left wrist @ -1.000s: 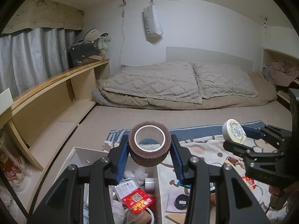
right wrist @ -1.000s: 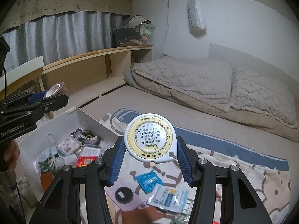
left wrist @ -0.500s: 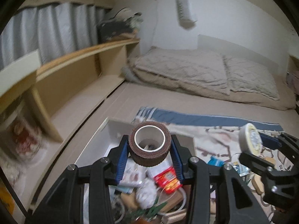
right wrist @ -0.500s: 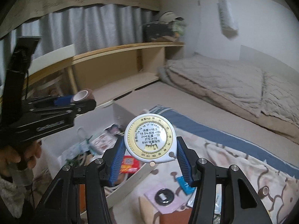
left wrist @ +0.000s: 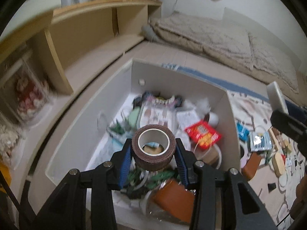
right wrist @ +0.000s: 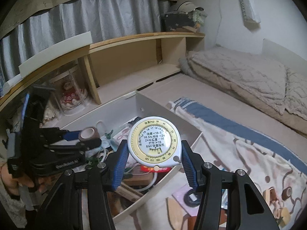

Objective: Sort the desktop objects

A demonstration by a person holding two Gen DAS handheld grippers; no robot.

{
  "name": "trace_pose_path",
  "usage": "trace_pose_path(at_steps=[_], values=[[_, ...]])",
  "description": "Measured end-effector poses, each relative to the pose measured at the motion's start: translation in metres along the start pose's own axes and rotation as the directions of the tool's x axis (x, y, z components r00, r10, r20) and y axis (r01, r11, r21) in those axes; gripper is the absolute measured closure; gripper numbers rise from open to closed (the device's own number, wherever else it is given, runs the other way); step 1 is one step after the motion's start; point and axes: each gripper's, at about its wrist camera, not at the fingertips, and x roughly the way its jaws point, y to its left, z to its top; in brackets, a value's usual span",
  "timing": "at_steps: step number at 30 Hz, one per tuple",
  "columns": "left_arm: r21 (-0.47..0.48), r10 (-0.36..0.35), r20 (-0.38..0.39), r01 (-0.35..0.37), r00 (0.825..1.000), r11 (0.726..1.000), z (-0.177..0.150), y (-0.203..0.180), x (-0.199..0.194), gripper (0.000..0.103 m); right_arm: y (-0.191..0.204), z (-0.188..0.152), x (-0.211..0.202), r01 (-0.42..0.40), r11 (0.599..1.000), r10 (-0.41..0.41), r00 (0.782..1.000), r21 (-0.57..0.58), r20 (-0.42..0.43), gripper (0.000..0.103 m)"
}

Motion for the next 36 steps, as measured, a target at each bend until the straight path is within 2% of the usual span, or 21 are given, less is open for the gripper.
trace_pose_path(at_steps=[3,6,9,21,26,27,28,31,36], values=[[0.008,-0.01,-0.061,0.011,0.998,1.0,-0.007,0.002,0.01,0.061,0.007,-0.005,0.007,-0.002,1.0,0.002,1.0,-0.01,-0.022,0.049],[0.021,0.002,-0.093,0.0,0.996,1.0,-0.011,0.004,0.017,0.061,0.013,-0.008,0.012,-0.009,1.0,0.009,0.999,-0.017,-0.041,0.049],[0.005,-0.014,-0.13,0.015,0.991,1.0,-0.013,0.009,0.024,0.061,0.019,-0.012,0.017,-0.015,1.0,0.014,0.998,-0.024,-0.055,0.049],[-0.059,-0.003,-0.183,-0.008,0.983,0.998,-0.011,0.027,0.047,0.061,0.03,-0.019,0.031,-0.035,0.998,0.03,0.995,-0.044,-0.098,0.049],[-0.059,0.0,-0.188,-0.012,0.982,0.998,-0.01,0.027,0.049,0.061,0.031,-0.02,0.034,-0.036,0.998,0.031,0.994,-0.046,-0.106,0.049],[-0.061,0.001,-0.192,-0.013,0.981,0.998,-0.01,0.027,0.05,0.058,0.031,-0.02,0.034,-0.037,0.998,0.032,0.994,-0.046,-0.107,0.049],[-0.061,0.004,-0.195,-0.016,0.981,0.998,-0.01,0.027,0.051,0.051,0.032,-0.02,0.034,-0.039,0.998,0.034,0.994,-0.045,-0.108,0.049],[-0.044,0.012,-0.181,-0.02,0.983,0.999,-0.009,0.024,0.047,0.037,0.032,-0.02,0.035,-0.042,0.998,0.037,0.993,-0.04,-0.111,0.049],[-0.04,0.018,-0.142,-0.024,0.99,0.999,-0.003,0.025,0.036,0.033,0.028,-0.019,0.034,-0.052,0.998,0.049,0.992,-0.02,-0.113,0.049]])
